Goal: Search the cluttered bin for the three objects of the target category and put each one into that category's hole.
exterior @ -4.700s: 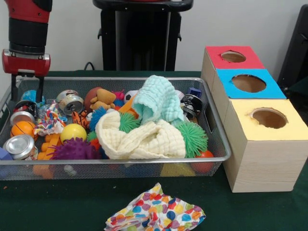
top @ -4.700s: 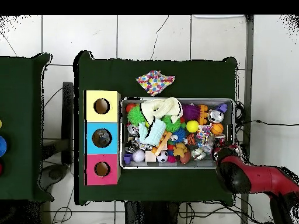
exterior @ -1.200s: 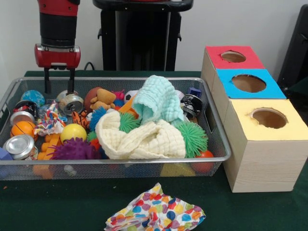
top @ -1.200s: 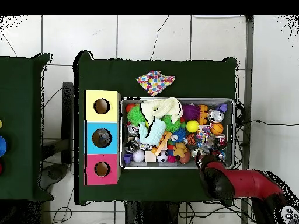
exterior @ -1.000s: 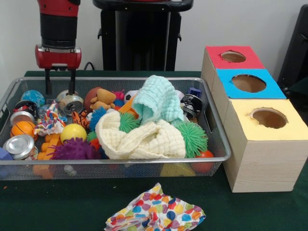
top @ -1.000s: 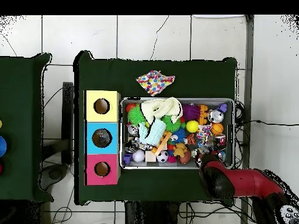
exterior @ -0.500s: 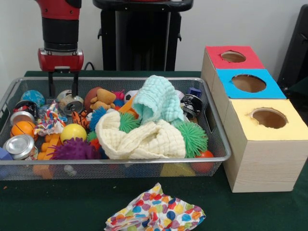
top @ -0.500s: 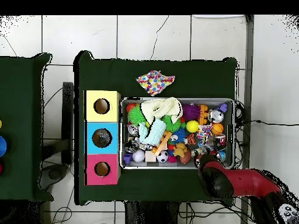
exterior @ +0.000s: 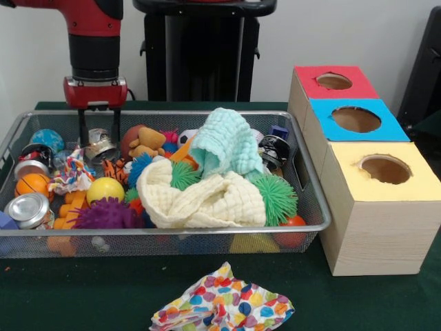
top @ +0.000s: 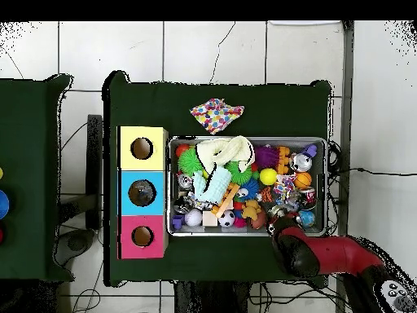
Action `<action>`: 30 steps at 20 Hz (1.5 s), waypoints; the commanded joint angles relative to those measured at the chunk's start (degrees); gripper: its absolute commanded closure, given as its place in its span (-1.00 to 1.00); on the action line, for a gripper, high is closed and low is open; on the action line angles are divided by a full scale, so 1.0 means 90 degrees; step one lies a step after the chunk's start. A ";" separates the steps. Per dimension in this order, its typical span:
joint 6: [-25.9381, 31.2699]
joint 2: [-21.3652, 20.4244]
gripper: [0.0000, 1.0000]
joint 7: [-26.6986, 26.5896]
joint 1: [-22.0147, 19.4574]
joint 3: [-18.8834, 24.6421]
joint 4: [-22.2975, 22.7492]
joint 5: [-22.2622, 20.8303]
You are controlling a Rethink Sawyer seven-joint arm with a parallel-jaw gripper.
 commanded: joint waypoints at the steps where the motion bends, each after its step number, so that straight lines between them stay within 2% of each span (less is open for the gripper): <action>1: -0.0276 0.0358 -1.00 0.0394 0.0122 -0.0049 -0.0665 -0.0374; 11: -0.0249 0.0336 -1.00 0.0280 0.0203 -0.0116 -0.0955 -0.0420; 19: 0.0174 0.0172 -1.00 -0.0124 -0.0079 0.0322 -0.1055 -0.0295; 30: 0.0085 0.0421 -1.00 -0.0217 -0.0155 0.0410 -0.1231 -0.0440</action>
